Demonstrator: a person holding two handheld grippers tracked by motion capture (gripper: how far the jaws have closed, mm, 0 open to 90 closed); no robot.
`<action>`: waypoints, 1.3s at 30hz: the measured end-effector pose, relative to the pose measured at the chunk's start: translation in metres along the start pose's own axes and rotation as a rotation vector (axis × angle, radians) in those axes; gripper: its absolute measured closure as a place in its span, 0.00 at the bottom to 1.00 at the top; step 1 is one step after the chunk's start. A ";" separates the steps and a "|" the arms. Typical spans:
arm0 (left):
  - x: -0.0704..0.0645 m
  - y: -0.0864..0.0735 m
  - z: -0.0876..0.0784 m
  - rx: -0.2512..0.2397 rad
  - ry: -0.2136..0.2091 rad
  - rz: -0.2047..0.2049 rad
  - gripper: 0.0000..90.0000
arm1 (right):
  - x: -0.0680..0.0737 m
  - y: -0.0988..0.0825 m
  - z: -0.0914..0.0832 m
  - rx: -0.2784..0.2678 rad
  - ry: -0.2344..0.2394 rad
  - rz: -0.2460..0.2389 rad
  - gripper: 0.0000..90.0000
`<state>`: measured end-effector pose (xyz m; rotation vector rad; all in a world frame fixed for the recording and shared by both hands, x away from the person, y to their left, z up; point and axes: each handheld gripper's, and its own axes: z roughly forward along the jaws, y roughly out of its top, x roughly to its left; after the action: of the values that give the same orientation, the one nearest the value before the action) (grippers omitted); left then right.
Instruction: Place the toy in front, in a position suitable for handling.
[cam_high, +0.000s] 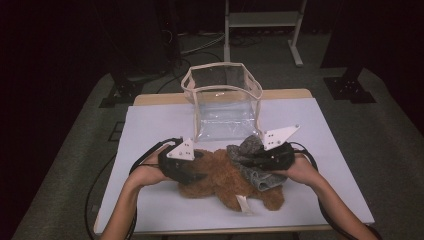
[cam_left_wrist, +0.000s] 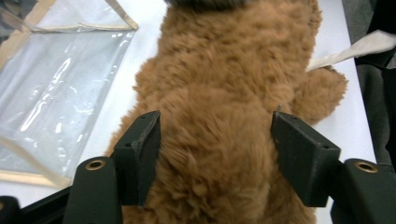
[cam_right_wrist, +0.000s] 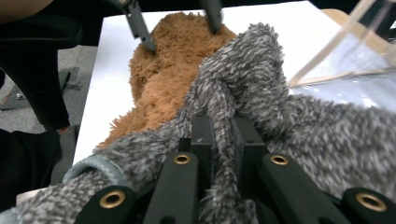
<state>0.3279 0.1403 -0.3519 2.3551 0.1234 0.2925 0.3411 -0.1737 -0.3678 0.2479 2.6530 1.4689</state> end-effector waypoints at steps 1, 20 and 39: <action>0.001 0.002 -0.002 -0.008 -0.003 -0.004 0.36 | 0.003 -0.002 0.010 0.002 0.018 -0.004 0.90; -0.005 -0.003 0.015 0.006 -0.051 -0.004 0.40 | -0.001 -0.002 -0.003 -0.022 -0.023 0.014 0.89; -0.011 -0.007 0.022 -0.024 -0.032 -0.028 0.46 | 0.011 0.002 0.006 -0.016 -0.007 -0.034 0.89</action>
<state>0.3231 0.1284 -0.3738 2.3310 0.1368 0.2408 0.3312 -0.1657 -0.3697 0.2050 2.6254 1.4760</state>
